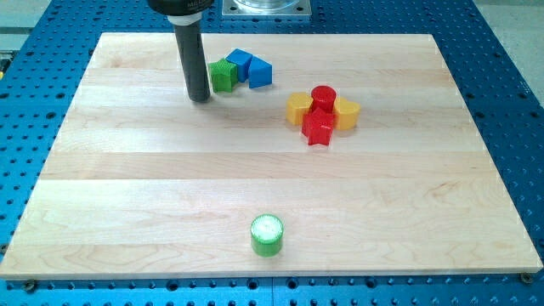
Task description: Place the green star along with the blue cube at the bottom center of the board
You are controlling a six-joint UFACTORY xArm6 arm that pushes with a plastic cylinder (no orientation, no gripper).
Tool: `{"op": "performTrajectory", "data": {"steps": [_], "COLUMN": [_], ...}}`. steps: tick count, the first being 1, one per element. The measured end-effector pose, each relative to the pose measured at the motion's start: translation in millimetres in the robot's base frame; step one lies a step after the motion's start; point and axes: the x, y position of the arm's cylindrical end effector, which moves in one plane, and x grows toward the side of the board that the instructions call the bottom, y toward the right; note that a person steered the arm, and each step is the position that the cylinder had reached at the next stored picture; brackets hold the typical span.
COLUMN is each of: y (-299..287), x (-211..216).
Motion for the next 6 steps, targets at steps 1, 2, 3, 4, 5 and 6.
{"op": "performTrajectory", "data": {"steps": [1,2,3,4,5,6], "y": [49.6,76.1,75.1,55.8,90.4,141.9], "x": [-24.6,-39.9,-39.9,-29.0,-7.8,-18.8]}}
